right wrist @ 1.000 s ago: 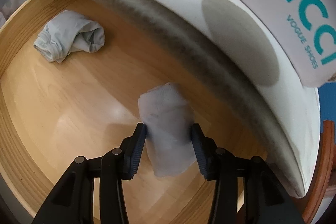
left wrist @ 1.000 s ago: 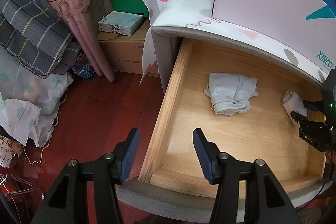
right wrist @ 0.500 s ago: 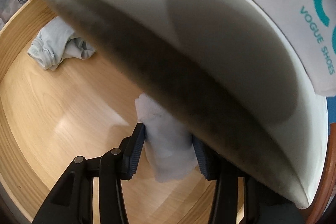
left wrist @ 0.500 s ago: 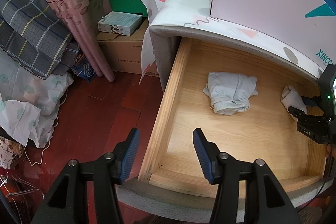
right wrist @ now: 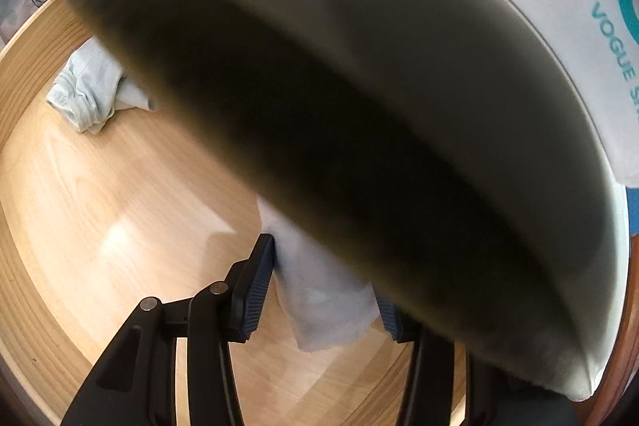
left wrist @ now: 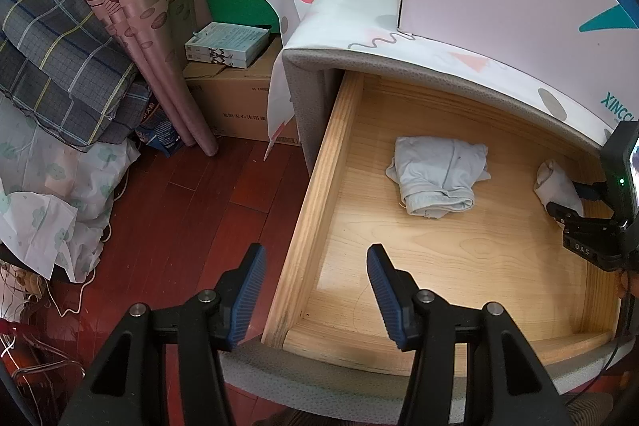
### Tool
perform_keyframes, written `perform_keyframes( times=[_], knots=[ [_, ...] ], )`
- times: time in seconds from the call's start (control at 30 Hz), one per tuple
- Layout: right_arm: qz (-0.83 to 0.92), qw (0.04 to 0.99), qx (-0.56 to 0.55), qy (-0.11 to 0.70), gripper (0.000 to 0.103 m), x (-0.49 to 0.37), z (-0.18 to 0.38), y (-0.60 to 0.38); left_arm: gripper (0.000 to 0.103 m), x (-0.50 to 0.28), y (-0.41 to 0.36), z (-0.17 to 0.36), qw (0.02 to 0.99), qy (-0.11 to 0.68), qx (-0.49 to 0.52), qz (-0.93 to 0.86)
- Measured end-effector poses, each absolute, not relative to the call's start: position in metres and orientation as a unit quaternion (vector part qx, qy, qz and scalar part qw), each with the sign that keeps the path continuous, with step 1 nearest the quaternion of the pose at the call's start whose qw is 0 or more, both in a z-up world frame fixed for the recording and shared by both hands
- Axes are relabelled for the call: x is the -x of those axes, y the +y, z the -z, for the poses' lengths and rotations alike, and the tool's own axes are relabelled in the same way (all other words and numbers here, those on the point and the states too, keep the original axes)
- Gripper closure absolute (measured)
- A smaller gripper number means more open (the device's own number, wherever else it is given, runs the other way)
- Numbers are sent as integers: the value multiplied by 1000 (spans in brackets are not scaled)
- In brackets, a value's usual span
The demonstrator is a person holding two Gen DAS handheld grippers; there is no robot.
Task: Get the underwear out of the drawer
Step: 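Lower the right tool onto the white rolled sock and close it, then lower the left tool toward the pale grey folded underwear while the right tool holds the white sock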
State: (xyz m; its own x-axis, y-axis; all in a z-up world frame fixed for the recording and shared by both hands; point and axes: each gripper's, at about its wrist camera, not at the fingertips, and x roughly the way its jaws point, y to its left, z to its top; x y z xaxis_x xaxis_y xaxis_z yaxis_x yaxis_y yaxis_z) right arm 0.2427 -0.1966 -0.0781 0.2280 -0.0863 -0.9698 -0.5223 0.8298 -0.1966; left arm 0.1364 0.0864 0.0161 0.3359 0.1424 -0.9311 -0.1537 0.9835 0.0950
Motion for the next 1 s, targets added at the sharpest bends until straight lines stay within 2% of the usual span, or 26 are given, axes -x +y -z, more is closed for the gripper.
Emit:
perform_keyframes(
  times=[1.0],
  knots=[
    [-122,660,169,722,61,-233,84,-217,49,-138,81,-12,813,579,-7,-65]
  ],
)
